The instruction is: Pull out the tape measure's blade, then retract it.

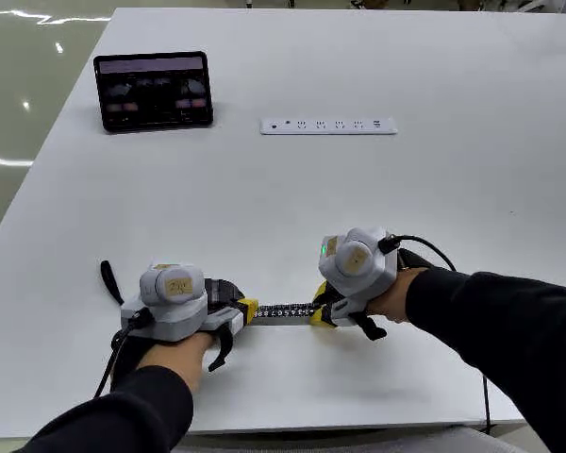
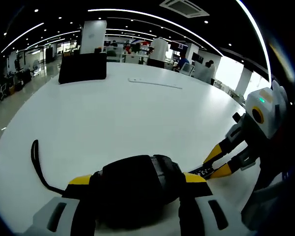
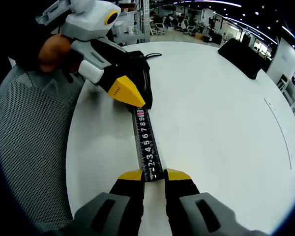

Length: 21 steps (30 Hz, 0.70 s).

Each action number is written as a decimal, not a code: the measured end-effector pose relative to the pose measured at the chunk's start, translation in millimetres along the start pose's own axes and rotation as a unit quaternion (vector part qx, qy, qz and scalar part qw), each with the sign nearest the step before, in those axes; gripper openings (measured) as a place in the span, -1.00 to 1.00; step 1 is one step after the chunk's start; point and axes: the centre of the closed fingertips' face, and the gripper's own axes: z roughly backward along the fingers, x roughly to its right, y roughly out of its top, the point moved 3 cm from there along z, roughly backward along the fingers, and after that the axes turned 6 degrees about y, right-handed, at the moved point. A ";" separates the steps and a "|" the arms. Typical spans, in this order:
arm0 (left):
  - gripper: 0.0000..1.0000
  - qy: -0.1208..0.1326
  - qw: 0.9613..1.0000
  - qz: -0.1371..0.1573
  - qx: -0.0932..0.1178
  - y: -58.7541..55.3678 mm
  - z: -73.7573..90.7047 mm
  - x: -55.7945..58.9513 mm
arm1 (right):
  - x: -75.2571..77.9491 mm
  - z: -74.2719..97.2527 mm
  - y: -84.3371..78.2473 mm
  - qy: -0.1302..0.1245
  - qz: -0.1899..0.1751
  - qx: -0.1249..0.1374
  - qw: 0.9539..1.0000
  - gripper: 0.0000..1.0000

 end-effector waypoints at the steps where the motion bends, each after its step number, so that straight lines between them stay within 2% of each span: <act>1: 0.29 -0.001 1.000 0.003 0.000 0.2 -0.1 -0.2 | -0.4 -0.3 0.1 0.000 0.005 0.001 1.000 -0.77; 7: 0.28 -0.007 1.000 0.013 0.000 0.5 0.0 -1.0 | -0.7 -2.5 3.9 0.001 0.007 0.019 1.000 -0.77; 21: 0.28 -0.019 1.000 0.018 -0.002 0.5 0.0 -1.4 | 0.7 -7.1 10.8 0.015 0.017 0.018 1.000 -0.78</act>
